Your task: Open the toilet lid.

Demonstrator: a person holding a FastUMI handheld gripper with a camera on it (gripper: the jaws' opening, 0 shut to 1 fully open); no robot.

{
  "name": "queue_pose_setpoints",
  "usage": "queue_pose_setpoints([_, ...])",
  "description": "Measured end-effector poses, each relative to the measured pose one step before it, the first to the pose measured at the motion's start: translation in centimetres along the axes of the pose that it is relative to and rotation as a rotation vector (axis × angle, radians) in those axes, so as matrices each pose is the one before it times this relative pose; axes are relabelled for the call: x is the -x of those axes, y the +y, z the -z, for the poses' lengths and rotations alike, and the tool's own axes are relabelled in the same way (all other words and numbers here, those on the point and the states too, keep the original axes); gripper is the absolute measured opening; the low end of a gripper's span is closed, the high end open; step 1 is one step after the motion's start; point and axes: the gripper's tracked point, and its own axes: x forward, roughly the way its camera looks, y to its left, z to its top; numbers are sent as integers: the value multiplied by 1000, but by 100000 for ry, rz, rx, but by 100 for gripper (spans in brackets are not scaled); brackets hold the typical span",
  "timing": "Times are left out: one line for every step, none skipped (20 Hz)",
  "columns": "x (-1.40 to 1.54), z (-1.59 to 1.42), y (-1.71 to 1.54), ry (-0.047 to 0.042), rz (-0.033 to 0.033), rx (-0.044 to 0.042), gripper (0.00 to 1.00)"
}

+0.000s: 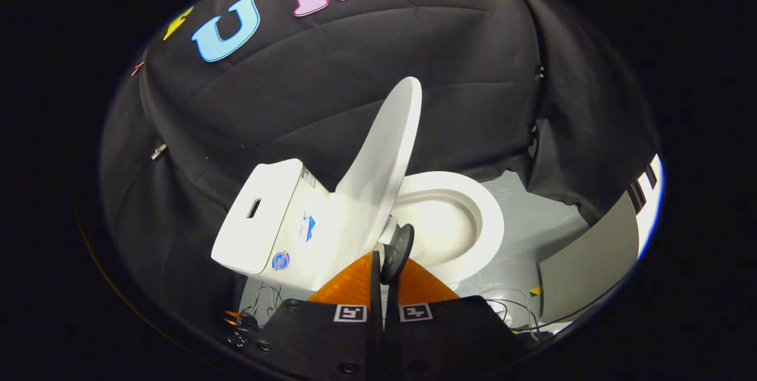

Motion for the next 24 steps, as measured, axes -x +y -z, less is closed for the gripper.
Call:
queue_pose_setpoints([174, -83, 438, -76, 668, 1715, 5])
queue_pose_setpoints([52, -211, 409, -112, 766, 1348, 5])
queue_pose_setpoints([105, -80, 332, -129, 859, 30, 5])
queue_pose_setpoints([88, -128, 214, -127, 1039, -539, 5])
queue_pose_setpoints([57, -86, 210, -36, 1032, 115, 5])
queue_pose_setpoints([86, -17, 309, -131, 672, 284, 5])
queue_pose_setpoints([62, -57, 359, -191, 390, 542, 5])
queue_pose_setpoints([-1, 38, 396, -276, 468, 710, 5])
queue_pose_setpoints([68, -66, 421, -477, 454, 457, 5])
queue_pose_setpoints([83, -91, 316, -234, 817, 999, 5])
queue_pose_setpoints([99, -165, 368, -565, 943, 618, 5])
queue_pose_setpoints([-15, -110, 264, -834, 1900, 1179, 5])
queue_pose_setpoints([53, -78, 346, -462, 1589, 1138, 5])
queue_pose_setpoints([172, -88, 259, -410, 1874, 1973, 5])
queue_pose_setpoints([150, -154, 302, -583, 1212, 1630, 5])
queue_pose_setpoints([-18, -176, 278, -599, 1609, 1846, 5])
queue_pose_setpoints([161, -143, 260, -782, 1598, 1131, 5])
queue_pose_setpoints([32, -209, 270, -1412, 1942, 1852, 5])
queue_pose_setpoints([69, -197, 330, -1309, 1464, 1354, 5])
queue_pose_setpoints([198, -171, 467, -1113, 926, 1257, 5])
queue_pose_setpoints([120, -229, 607, -1056, 492, 1145, 5])
queue_pose_setpoints([203, -113, 560, -756, 545, 351, 5])
queue_pose_setpoints([145, -138, 548, -642, 798, 745, 5])
queue_pose_setpoints([159, -161, 493, -1091, 913, 487, 5])
